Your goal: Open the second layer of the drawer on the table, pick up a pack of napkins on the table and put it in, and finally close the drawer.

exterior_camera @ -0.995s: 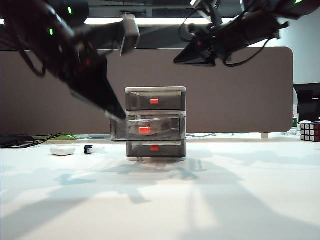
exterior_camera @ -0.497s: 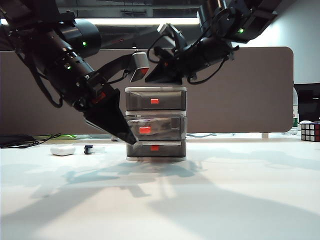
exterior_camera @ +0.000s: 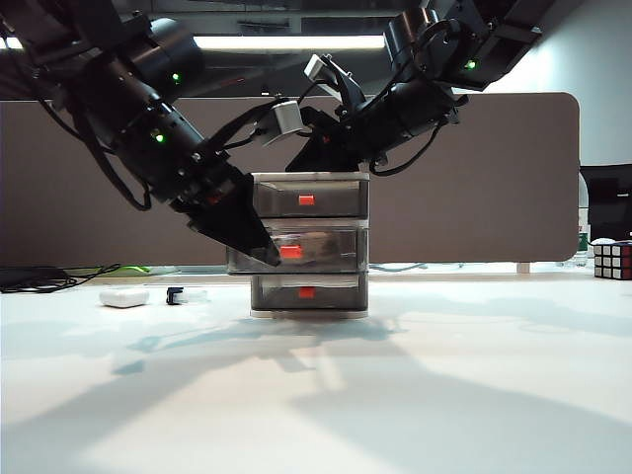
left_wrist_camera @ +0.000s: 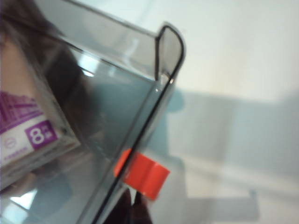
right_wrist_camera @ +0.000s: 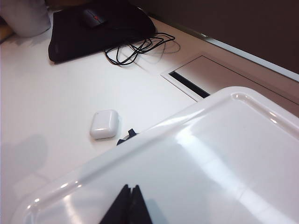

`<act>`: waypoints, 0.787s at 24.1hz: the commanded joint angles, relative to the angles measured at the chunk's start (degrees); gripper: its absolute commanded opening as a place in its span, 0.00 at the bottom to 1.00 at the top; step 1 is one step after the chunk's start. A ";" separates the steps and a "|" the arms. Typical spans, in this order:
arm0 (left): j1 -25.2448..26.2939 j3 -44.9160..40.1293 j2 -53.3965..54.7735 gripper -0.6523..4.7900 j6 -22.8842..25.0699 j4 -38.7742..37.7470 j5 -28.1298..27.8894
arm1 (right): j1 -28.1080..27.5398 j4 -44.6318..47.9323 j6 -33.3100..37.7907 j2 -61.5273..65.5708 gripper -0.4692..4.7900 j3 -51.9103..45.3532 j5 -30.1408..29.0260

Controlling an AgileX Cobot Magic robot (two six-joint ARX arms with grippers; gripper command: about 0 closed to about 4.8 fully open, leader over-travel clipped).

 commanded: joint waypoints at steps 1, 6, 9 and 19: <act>0.04 0.09 0.55 0.11 -0.39 5.31 -3.06 | -0.02 -2.93 -0.57 0.17 0.08 -0.17 0.90; -0.07 0.11 2.86 0.11 -1.68 11.61 -6.34 | -0.02 -2.99 -0.96 0.17 0.08 -0.17 1.40; -0.44 0.11 5.62 0.11 -2.84 16.20 -10.51 | -0.02 -2.99 -1.03 0.17 0.08 -0.22 1.42; -1.73 0.09 6.88 0.11 -4.28 24.33 -13.66 | -0.02 -4.44 -2.32 0.17 0.08 -0.44 1.73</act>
